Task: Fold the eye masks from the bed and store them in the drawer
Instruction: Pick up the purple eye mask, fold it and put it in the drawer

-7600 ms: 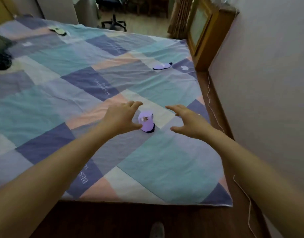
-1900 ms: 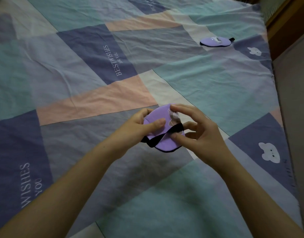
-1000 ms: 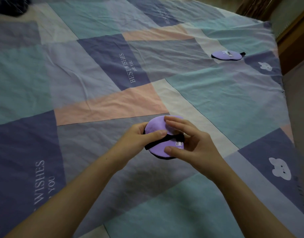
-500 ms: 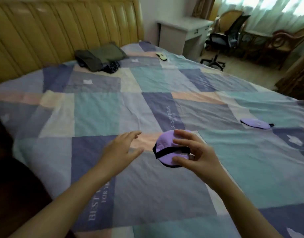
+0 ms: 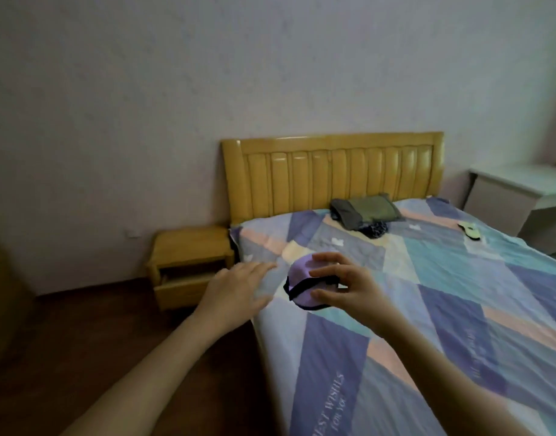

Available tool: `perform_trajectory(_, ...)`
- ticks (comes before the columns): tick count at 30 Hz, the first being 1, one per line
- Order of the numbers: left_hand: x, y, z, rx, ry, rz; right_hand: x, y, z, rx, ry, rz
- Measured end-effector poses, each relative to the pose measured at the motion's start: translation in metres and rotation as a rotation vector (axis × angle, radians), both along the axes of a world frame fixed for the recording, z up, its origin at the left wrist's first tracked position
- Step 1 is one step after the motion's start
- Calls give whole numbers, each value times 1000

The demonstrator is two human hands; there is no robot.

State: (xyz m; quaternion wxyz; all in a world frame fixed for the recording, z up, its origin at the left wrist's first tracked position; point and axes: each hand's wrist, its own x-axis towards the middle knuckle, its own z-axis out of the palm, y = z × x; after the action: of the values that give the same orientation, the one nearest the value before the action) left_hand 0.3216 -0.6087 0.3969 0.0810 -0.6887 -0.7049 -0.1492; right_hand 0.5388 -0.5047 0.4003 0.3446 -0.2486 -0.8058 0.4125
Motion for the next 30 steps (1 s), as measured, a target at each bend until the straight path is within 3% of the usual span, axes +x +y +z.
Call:
perform_trajectory(8, -151, -101, 57, -20, 36, 255, -194, -43, 51, 80, 14, 273)
perform_trajectory(16, -277, -146, 49, -106, 138, 430, -327, -67, 36, 82, 21, 354)
perform_trajectory(22, -345, -99, 12, -97, 144, 450, -399, -23, 15, 95, -26, 361)
perform_trajectory(30, -448, 38, -64, -157, 74, 467, -523, 116, -52, -40, -103, 368)
